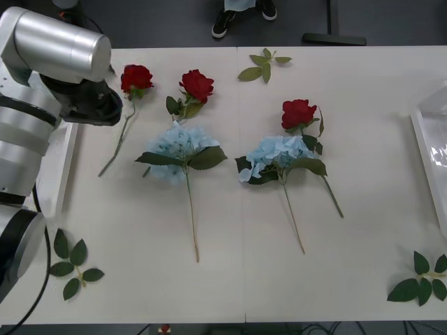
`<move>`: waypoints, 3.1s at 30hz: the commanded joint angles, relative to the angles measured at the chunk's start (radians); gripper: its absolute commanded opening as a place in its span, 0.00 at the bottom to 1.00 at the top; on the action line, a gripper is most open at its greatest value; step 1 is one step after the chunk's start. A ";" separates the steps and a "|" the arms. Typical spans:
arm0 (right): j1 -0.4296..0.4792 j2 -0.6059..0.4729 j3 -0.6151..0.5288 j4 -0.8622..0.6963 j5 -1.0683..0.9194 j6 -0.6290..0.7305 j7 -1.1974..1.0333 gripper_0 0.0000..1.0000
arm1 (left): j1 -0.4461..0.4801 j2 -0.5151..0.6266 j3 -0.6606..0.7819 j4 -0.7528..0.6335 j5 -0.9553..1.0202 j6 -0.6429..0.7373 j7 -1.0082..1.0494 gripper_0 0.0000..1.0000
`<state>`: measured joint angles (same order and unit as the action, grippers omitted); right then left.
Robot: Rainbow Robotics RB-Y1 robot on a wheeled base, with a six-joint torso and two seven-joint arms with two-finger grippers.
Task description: Place the red flowers into the right box and the blue flowers into the left box. If a person shows an open palm, hand one flower to the person first, then continue sorting.
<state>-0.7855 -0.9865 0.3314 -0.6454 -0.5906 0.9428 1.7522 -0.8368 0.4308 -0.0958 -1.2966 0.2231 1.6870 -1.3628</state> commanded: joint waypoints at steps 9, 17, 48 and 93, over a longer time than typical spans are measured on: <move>0.003 -0.020 -0.002 -0.004 -0.032 0.007 0.010 0.62 | 0.168 0.282 0.021 -0.336 0.228 0.120 -0.032 0.00; 0.002 -0.020 -0.005 -0.013 -0.084 0.019 0.030 0.72 | 0.168 0.270 0.037 -0.336 0.246 0.063 -0.038 0.50; 0.017 -0.319 -0.020 -0.708 -0.842 0.537 -0.112 0.72 | 0.053 -0.058 -0.052 0.042 -0.070 -0.382 0.005 1.00; 0.173 0.160 0.242 -0.964 -0.074 0.277 -0.591 0.72 | 0.038 -0.121 -0.073 0.352 -0.134 -0.609 0.116 0.99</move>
<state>-0.5597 -0.8622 0.5872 -1.6400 -0.6923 1.2253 1.2136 -0.8044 0.3229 -0.1841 -0.9417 0.1008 1.0869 -1.2623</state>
